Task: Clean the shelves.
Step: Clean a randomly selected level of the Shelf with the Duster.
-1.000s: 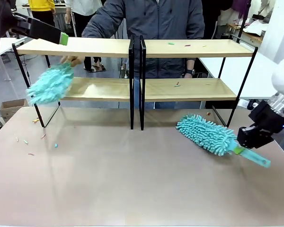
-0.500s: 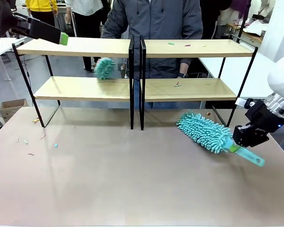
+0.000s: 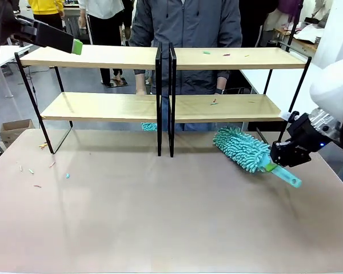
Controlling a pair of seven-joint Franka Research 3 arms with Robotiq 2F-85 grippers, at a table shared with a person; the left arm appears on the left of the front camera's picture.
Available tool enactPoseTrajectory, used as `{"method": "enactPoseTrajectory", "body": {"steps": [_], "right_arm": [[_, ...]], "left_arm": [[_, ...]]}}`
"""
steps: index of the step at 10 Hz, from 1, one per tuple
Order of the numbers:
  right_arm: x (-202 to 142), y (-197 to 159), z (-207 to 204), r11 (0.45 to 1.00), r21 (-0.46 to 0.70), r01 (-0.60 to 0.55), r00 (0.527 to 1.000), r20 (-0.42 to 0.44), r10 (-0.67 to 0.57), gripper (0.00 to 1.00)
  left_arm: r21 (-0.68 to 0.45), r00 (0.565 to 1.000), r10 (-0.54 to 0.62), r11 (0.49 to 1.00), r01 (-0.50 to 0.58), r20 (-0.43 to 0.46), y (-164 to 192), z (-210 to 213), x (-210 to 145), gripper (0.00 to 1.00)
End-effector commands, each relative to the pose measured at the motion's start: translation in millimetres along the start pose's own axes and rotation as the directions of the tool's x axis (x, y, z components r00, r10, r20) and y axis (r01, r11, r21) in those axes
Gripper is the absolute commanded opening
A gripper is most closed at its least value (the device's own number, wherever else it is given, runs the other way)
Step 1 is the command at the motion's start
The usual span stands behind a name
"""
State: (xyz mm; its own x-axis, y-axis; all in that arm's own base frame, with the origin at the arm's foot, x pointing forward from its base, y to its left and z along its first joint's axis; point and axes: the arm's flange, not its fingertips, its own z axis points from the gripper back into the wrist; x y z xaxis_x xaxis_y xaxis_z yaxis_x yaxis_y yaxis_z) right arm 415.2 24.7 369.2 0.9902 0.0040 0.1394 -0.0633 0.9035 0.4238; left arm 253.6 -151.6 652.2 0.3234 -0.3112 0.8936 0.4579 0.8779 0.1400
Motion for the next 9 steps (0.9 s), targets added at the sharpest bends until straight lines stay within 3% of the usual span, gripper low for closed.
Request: {"method": "enactPoseTrajectory", "body": {"steps": [1,2,3,7,9], "right_arm": [[10.6,-4.0,-10.0,0.999,-0.026,0.033,0.998,0.056,-0.031,0.12],[15.5,-5.9,-12.4,1.0,-0.014,0.021,0.993,0.115,-0.019,0.12],[20.7,-8.3,-16.3,0.999,-0.031,0.036,0.993,0.111,-0.032,0.12],[10.4,-2.6,-12.4,0.944,-0.193,0.266,0.948,0.228,-0.221,0.12],[3.0,9.2,-16.1,0.928,-0.231,0.291,0.936,0.268,-0.227,0.12]], "left_arm": [[0.002,1.0,-0.001,1.0,0.001,0.005,-0.2,-0.4,-2.8,1.0],[0.002,1.0,-0.001,1.0,0.001,0.005,-0.2,-0.4,-2.8,1.0],[0.002,1.0,-0.001,1.0,0.001,0.005,-0.2,-0.4,-2.8,1.0],[0.002,1.0,-0.001,1.0,0.001,0.005,-0.2,-0.4,-2.8,1.0],[0.002,1.0,-0.001,1.0,0.001,0.005,-0.2,-0.4,-2.8,1.0]]}}
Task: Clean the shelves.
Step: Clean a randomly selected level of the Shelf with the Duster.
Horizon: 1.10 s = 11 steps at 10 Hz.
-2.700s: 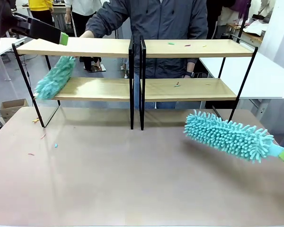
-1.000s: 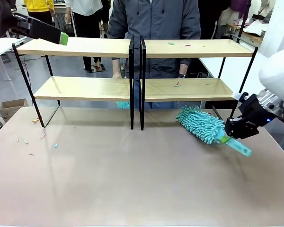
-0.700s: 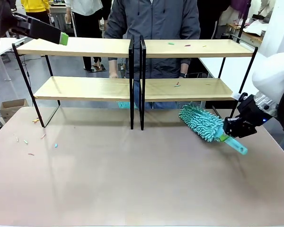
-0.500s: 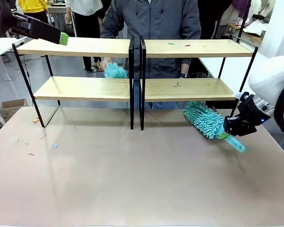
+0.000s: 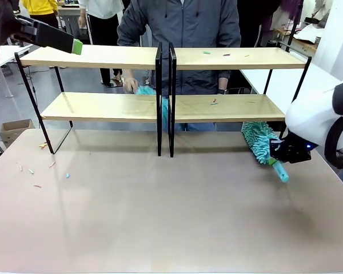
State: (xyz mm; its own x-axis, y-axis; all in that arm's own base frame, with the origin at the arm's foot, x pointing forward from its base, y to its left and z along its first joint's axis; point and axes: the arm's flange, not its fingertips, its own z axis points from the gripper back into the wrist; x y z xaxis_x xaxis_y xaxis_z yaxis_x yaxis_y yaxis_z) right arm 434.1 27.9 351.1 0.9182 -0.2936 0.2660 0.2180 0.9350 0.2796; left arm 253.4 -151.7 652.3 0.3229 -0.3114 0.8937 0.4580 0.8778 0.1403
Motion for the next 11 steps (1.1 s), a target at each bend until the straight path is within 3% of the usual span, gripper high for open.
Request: {"method": "enactPoseTrajectory", "body": {"steps": [1,2,5,9,11], "right_arm": [[-18.3,13.9,8.1,0.996,-0.09,0.025,1.0,0.004,-0.024,0.12],[-22.6,16.1,7.9,0.991,-0.125,0.046,0.999,0.008,-0.045,0.12],[-38.5,33.4,5.8,0.975,-0.218,0.043,0.991,0.135,-0.013,0.12],[-47.2,47.8,-2.7,0.967,-0.244,-0.07,0.99,0.1,0.097,0.12],[-53.3,50.9,2.7,0.977,-0.126,-0.174,0.983,0.031,0.18,0.12]], "left_arm": [[0.002,1.0,-0.001,1.0,0.001,0.005,-0.1,-0.6,-2.9,1.0],[0.002,1.0,-0.001,1.0,0.001,0.005,-0.1,-0.6,-2.9,1.0],[0.002,1.0,-0.001,1.0,0.001,0.005,-0.1,-0.6,-2.9,1.0],[0.002,1.0,-0.001,1.0,0.001,0.005,-0.1,-0.6,-2.9,1.0],[0.002,1.0,-0.001,1.0,0.001,0.005,-0.1,-0.6,-2.9,1.0]]}}
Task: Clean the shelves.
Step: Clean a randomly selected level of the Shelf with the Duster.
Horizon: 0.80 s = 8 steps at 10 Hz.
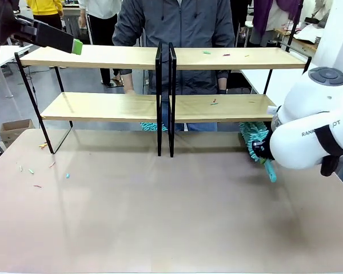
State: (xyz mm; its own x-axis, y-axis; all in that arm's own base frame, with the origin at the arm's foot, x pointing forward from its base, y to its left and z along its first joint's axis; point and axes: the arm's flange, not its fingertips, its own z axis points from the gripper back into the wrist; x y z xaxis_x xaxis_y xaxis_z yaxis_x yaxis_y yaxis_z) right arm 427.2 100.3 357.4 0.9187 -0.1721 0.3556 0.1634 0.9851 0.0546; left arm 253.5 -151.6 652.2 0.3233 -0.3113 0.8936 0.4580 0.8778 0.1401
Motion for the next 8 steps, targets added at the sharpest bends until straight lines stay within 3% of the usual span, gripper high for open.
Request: {"method": "enactPoseTrajectory", "body": {"steps": [1,3,6,8], "right_arm": [[-30.5,-19.1,11.8,0.986,0.15,-0.075,0.994,-0.073,0.087,0.12],[-31.3,-45.3,23.4,0.942,0.317,-0.112,0.951,-0.241,0.194,0.12],[-31.5,-132.9,65.1,0.825,0.549,-0.137,0.857,-0.352,0.376,0.12],[-45.5,-199.0,95.8,0.673,0.702,-0.233,0.712,-0.348,0.61,0.12]], "left_arm": [[0.002,1.0,-0.001,1.0,0.001,0.005,-0.2,-0.4,-2.8,1.0],[0.002,1.0,-0.001,1.0,0.001,0.005,-0.2,-0.4,-2.8,1.0],[0.002,1.0,-0.001,1.0,0.001,0.005,-0.2,-0.4,-2.8,1.0],[0.002,1.0,-0.001,1.0,0.001,0.005,-0.2,-0.4,-2.8,1.0]]}}
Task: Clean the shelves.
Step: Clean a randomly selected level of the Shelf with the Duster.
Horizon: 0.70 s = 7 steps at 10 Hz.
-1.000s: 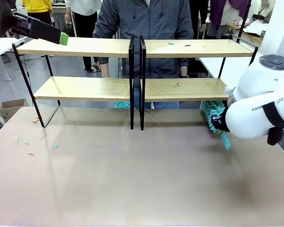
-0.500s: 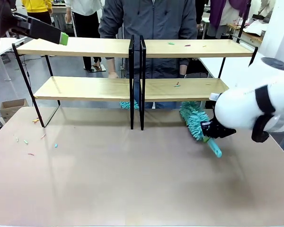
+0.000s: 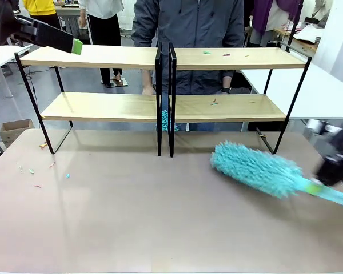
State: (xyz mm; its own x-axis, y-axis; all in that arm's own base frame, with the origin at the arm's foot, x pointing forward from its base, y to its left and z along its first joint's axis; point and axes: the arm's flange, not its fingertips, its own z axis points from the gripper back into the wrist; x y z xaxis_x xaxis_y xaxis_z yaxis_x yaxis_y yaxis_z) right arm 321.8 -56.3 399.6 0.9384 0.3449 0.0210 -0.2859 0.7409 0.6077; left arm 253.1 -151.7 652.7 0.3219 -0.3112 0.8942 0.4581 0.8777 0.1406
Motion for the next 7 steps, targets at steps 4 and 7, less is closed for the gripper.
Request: {"method": "enactPoseTrajectory", "body": {"steps": [4,7], "right_arm": [[-104.9,-15.8,126.7,0.723,0.056,-0.689,0.695,0.338,0.635,0.12],[-144.1,-31.9,187.2,0.737,-0.281,-0.615,0.314,0.77,0.555,0.12]], "left_arm": [[0.002,1.0,0.0,1.0,0.0,0.004,0.0,-1.0,-3.1,1.0],[0.002,1.0,0.0,1.0,0.0,0.004,0.0,-1.0,-3.1,1.0]]}}
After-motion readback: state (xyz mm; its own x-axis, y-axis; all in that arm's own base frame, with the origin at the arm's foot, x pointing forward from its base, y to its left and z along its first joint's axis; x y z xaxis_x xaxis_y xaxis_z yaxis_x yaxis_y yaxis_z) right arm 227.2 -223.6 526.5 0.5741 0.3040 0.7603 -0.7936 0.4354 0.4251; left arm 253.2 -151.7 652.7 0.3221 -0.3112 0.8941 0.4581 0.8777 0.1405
